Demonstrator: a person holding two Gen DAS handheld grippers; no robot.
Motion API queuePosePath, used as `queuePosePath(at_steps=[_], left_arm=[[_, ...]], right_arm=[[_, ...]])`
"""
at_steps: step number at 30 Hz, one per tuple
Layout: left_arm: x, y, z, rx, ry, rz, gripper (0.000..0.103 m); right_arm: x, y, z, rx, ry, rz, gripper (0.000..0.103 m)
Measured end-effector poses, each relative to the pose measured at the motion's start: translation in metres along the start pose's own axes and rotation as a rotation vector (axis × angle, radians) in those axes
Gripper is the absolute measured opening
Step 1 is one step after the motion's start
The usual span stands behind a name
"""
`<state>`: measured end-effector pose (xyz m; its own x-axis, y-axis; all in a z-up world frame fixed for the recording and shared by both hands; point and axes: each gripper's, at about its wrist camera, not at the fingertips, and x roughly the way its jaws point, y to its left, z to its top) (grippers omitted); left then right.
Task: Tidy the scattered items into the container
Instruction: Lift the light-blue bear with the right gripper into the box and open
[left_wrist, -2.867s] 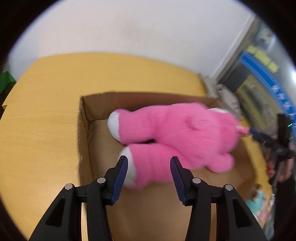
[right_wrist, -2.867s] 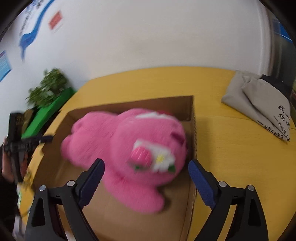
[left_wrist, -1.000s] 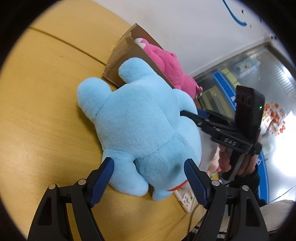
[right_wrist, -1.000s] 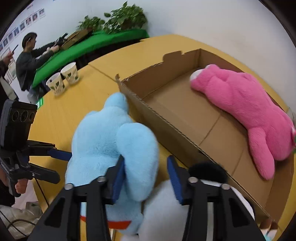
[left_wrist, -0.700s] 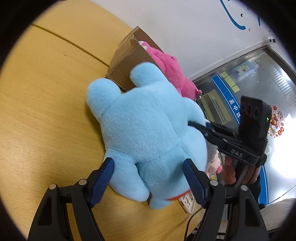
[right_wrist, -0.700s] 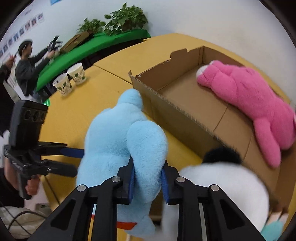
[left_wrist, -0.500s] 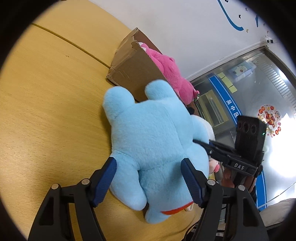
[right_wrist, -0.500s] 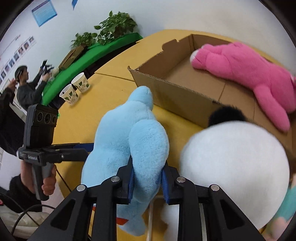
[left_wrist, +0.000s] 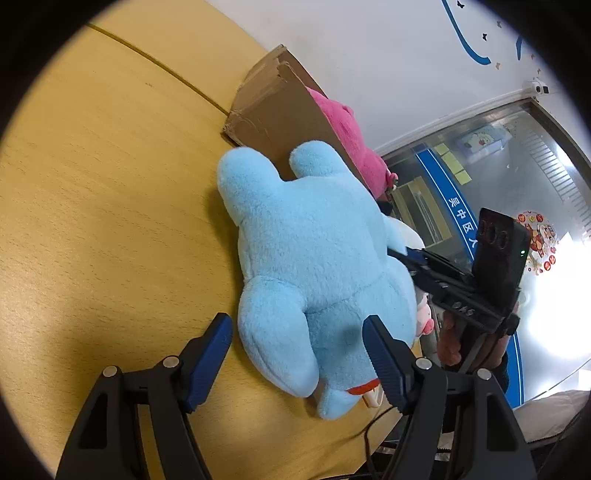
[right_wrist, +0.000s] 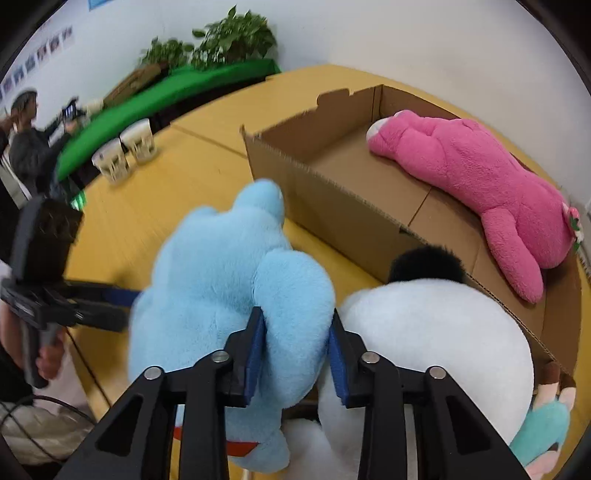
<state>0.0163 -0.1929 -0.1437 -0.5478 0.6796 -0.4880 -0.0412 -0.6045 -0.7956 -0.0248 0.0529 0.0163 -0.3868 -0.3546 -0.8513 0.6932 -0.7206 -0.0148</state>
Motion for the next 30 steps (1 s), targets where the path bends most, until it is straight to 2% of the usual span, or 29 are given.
queuePosePath(at_steps=[1, 4, 6, 7, 16, 19, 23, 30], left_arm=[[0.004, -0.001, -0.001, -0.005, 0.015, -0.014, 0.056], [0.006, -0.006, -0.001, -0.008, 0.001, -0.035, 0.044], [0.002, -0.012, 0.003, 0.011, -0.015, -0.011, 0.035], [0.0, -0.015, 0.006, 0.021, -0.024, 0.003, 0.025], [-0.027, -0.066, 0.055, 0.194, -0.088, 0.025, 0.026], [-0.024, -0.092, 0.09, 0.286, -0.093, 0.026, 0.026], [-0.012, -0.121, 0.139, 0.392, -0.094, 0.034, 0.026], [0.009, -0.171, 0.224, 0.578, -0.095, 0.049, 0.026]], right_arm=[[0.002, 0.003, -0.002, -0.011, 0.002, -0.005, 0.029], [0.0, 0.005, -0.009, -0.01, -0.015, -0.016, 0.025], [-0.004, 0.004, -0.013, -0.002, -0.029, -0.017, 0.024], [-0.006, 0.002, -0.015, 0.009, -0.037, -0.011, 0.024], [-0.046, -0.011, -0.019, 0.11, -0.194, 0.043, 0.023], [-0.067, -0.024, -0.012, 0.154, -0.279, 0.042, 0.023], [-0.095, -0.045, 0.01, 0.175, -0.384, -0.005, 0.023], [-0.1, -0.103, 0.068, 0.234, -0.468, -0.072, 0.023]])
